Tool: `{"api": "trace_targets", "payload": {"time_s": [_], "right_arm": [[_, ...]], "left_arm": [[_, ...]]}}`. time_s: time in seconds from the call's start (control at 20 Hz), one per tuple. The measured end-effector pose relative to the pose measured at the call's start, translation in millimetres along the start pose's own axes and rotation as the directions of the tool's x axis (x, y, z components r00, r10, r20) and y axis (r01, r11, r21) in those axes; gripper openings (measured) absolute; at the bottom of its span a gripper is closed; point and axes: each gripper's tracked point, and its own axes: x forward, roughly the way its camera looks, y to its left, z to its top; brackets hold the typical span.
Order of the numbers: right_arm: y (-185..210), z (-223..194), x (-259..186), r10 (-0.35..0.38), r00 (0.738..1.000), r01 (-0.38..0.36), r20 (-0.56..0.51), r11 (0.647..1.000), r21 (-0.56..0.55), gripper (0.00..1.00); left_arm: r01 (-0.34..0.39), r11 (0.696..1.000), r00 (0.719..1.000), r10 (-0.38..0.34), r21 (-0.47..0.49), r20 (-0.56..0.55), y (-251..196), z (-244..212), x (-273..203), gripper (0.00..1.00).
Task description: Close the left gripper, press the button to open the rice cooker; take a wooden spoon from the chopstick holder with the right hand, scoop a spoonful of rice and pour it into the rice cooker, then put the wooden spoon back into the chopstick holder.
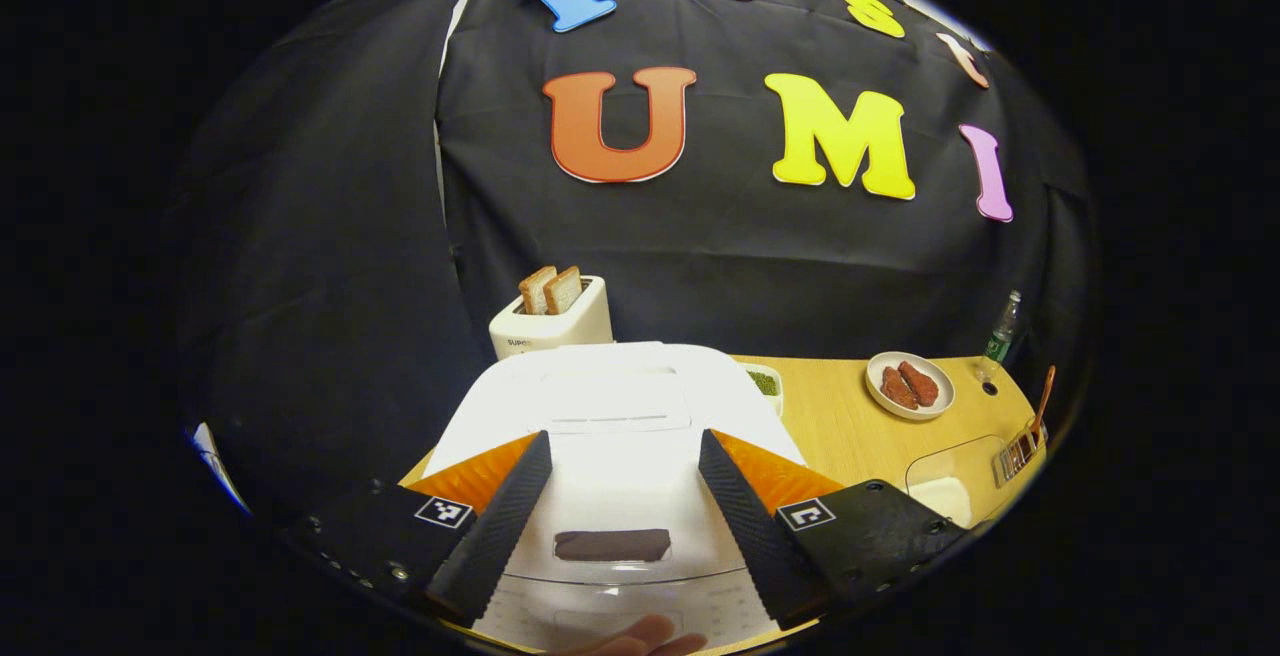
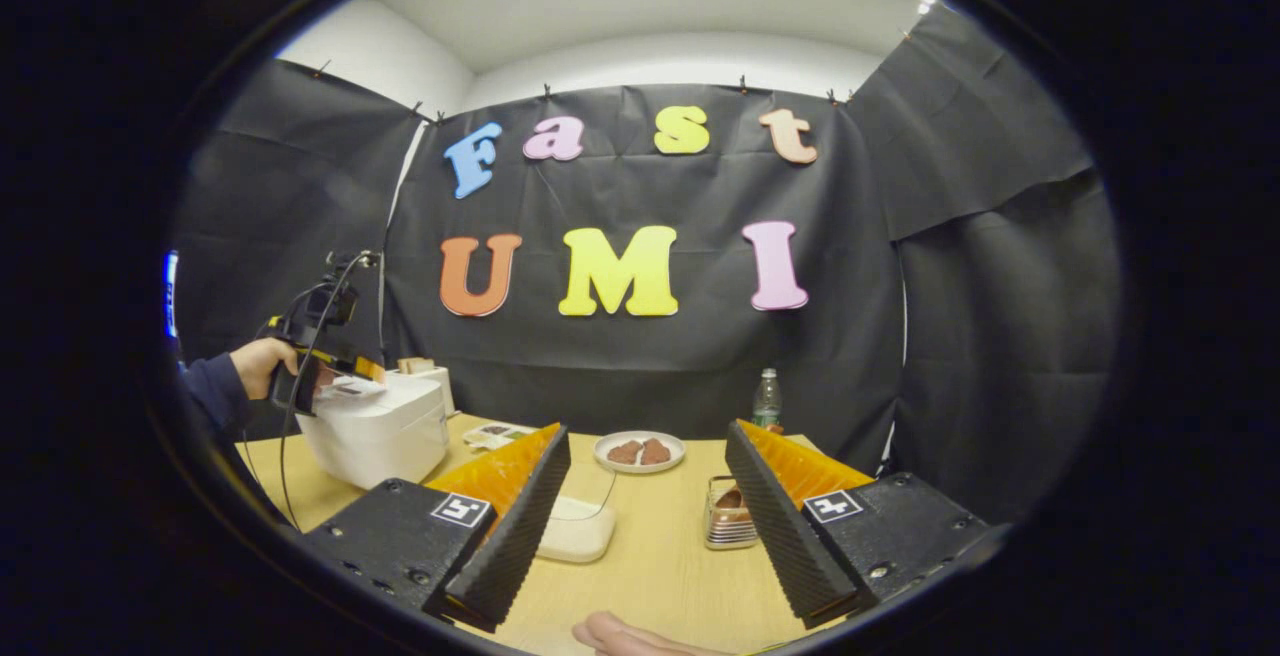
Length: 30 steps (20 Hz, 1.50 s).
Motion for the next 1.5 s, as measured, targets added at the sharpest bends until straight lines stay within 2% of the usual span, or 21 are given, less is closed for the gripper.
{"api": "trace_targets", "payload": {"time_s": [0.15,0.4,0.6,0.65,0.8,0.95,1.05,1.15,1.2,1.25,1.4,1.5], "right_arm": [[-7.6,12.2,9.4,-0.037,0.999,0.037,0.002,0.999,0.027,1.00],[-5.8,43.1,15.0,-0.053,0.999,0.052,0.014,0.996,0.068,0.98],[-7.1,62.3,10.9,-0.082,0.997,0.082,-0.009,0.990,0.113,0.98],[-6.4,67.9,7.9,-0.085,0.996,0.086,-0.016,0.987,0.134,0.94],[3.6,86.0,-7.4,-0.069,0.998,0.067,0.000,0.979,0.191,0.98],[14.9,93.2,-28.9,-0.044,0.999,0.040,0.028,0.991,0.126,1.00],[11.9,94.3,-42.5,-0.062,0.997,0.058,0.038,0.995,0.083,1.00],[8.1,95.1,-56.1,-0.089,0.995,0.086,0.049,0.995,0.056,0.94],[12.1,95.5,-61.2,-0.088,0.995,0.085,0.049,0.995,0.053,0.94],[16.1,99.6,-66.2,-0.083,0.995,0.081,0.051,0.995,0.051,1.00],[17.1,111.5,-82.1,-0.089,0.992,0.087,0.086,0.996,0.027,0.98],[16.1,113.5,-91.8,-0.097,0.990,0.097,0.100,0.995,0.002,0.98]], "left_arm": [[0.025,1.000,0.997,-0.024,-0.004,0.079,-18.1,28.2,-31.4,0.95],[0.103,0.994,0.977,-0.092,-0.045,0.191,-56.3,58.3,-97.0,0.95],[0.054,0.996,0.968,-0.034,-0.072,0.248,-58.5,57.7,-153.3,0.94],[0.042,0.997,0.963,-0.022,-0.070,0.267,-59.7,57.0,-164.3,0.95],[0.082,0.993,0.956,-0.056,-0.080,0.288,-83.2,43.6,-205.2,0.94],[0.103,0.994,0.925,-0.086,-0.026,0.369,-95.6,43.9,-243.5,0.94],[0.139,0.990,0.922,-0.133,0.011,0.364,-110.0,31.3,-261.8,0.94],[0.144,0.989,0.919,-0.140,0.017,0.369,-109.0,27.8,-277.7,0.95],[0.146,0.989,0.916,-0.142,0.016,0.376,-109.4,26.5,-285.1,0.95],[0.141,0.990,0.913,-0.141,0.028,0.383,-110.1,25.7,-290.6,0.96],[0.142,0.988,0.918,-0.153,0.057,0.366,-117.2,9.2,-298.0,0.96],[0.147,0.988,0.912,-0.157,0.056,0.379,-118.3,4.0,-308.8,0.96]]}}
